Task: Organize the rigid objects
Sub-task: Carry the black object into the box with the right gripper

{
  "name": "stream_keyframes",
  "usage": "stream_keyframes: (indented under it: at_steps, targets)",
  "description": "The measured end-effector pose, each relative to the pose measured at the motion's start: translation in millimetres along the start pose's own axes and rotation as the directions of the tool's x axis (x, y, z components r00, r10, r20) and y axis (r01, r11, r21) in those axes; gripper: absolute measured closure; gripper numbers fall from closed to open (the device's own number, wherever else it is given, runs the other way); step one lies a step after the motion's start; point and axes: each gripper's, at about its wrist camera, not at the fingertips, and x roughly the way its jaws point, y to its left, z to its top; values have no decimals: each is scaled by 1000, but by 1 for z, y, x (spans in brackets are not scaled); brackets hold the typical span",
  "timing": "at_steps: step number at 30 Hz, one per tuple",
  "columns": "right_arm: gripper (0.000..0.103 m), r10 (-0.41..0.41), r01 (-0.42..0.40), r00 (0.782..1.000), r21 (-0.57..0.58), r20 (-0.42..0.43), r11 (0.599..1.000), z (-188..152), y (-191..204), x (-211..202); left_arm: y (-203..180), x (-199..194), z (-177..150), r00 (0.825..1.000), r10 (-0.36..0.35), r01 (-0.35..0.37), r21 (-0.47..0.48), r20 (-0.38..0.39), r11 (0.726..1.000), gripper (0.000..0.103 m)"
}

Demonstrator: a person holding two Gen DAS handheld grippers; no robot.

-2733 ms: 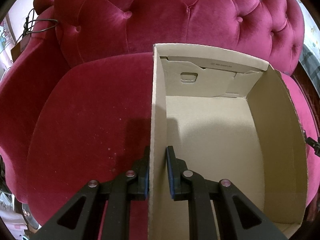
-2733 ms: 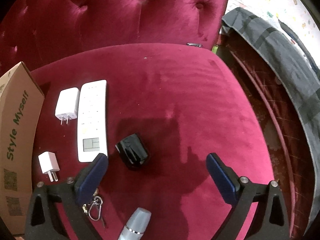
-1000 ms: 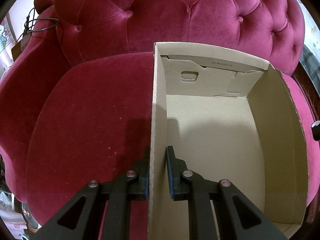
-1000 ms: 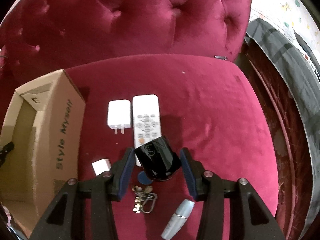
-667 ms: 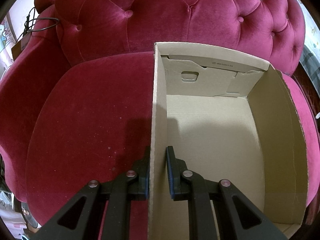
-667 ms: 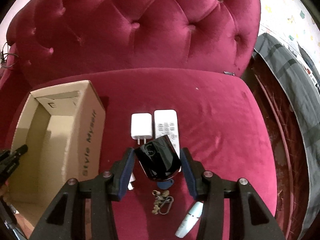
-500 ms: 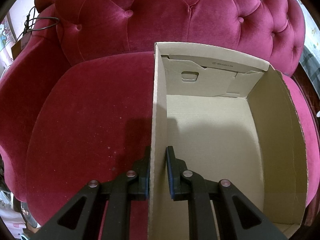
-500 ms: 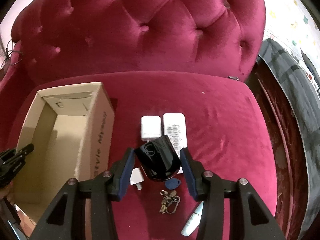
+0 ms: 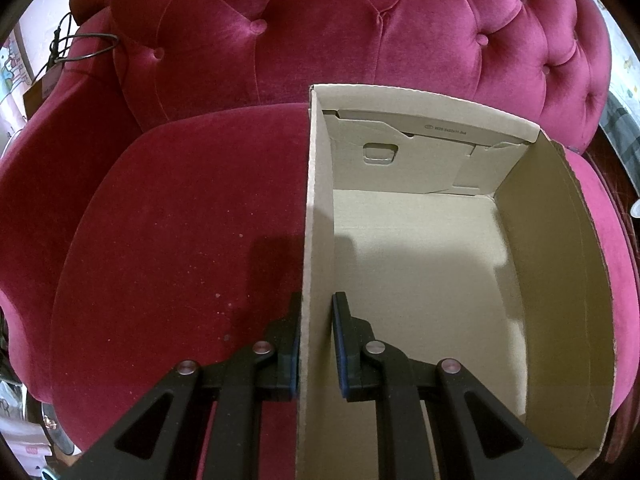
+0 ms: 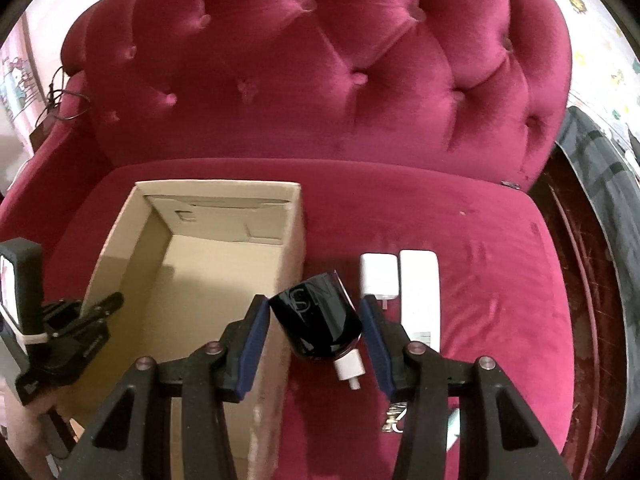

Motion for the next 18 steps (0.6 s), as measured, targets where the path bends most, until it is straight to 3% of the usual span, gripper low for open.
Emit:
stream_keyframes:
  at_steps: [18]
  targets:
    - [53, 65, -69, 996, -54, -63, 996, -2, 67, 41, 8, -1, 0, 1000, -27, 27, -12, 0, 1000, 88]
